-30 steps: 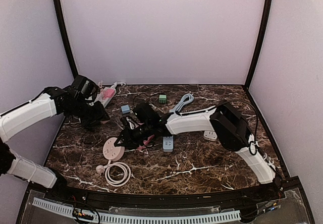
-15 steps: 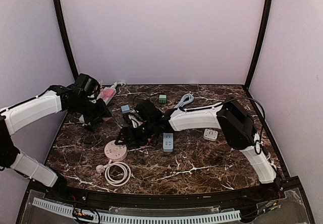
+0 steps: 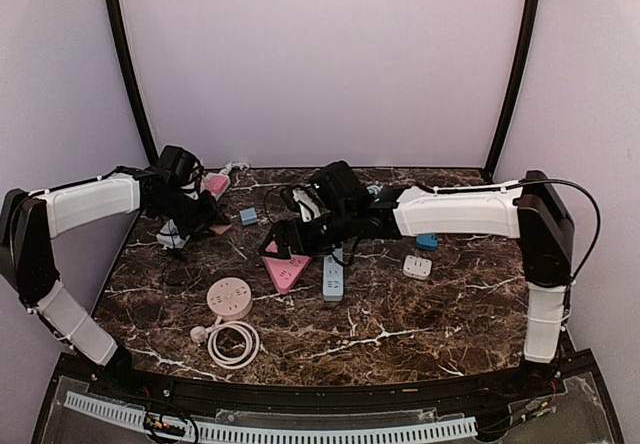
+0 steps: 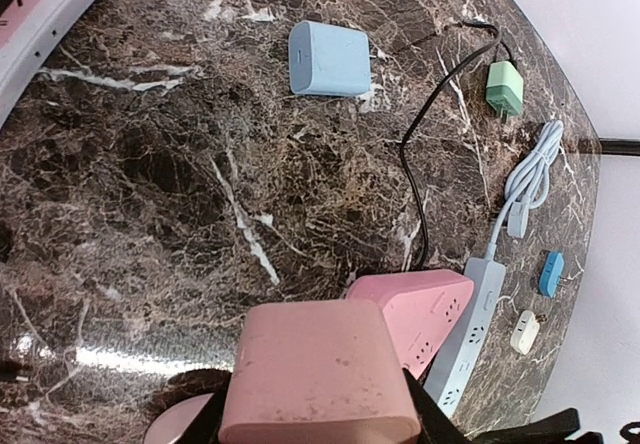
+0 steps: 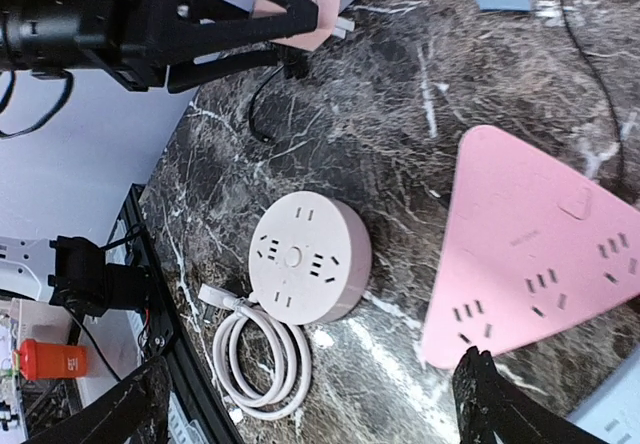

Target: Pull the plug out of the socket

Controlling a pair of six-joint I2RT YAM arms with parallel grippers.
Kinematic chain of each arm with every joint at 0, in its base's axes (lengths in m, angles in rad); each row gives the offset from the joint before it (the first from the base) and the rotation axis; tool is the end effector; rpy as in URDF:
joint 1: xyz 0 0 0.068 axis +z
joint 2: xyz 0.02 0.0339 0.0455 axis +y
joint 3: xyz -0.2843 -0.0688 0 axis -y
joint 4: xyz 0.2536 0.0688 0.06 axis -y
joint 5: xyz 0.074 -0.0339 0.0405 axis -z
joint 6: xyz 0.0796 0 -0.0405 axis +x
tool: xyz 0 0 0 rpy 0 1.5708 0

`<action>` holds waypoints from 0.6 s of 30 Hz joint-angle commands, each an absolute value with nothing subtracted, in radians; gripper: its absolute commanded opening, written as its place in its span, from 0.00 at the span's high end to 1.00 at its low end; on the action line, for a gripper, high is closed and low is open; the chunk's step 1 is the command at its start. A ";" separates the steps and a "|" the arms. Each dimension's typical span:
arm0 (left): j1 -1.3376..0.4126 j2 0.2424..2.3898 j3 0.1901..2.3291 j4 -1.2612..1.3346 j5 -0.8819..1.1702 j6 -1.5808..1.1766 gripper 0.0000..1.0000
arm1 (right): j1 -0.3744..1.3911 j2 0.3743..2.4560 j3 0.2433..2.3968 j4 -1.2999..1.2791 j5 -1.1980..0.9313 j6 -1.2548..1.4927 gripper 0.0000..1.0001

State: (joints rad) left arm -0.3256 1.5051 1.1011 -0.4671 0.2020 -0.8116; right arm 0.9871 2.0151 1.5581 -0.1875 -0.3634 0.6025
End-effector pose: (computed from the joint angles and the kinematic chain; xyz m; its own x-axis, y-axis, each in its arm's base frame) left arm 0.3322 -0.1290 0.2364 -0.8151 -0.4749 -0.3319 -0.2258 0.7880 -0.5728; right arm 0.2601 0.4452 0.2230 -0.8035 -0.2555 -0.5376 -0.5840 0.5132 0.6290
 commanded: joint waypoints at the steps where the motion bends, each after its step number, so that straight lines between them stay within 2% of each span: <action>1: -0.296 1.589 1.144 -0.368 0.312 -0.819 0.92 | 0.939 1.886 1.444 -0.183 -0.274 0.556 0.05; 12: -0.287 1.807 1.106 -0.097 0.509 -1.035 0.92 | 0.886 1.710 1.262 -0.207 -0.189 0.541 0.04; 18: -0.286 1.860 1.078 -0.008 0.556 -1.118 0.86 | 0.879 1.706 1.238 -0.211 -0.187 0.537 0.04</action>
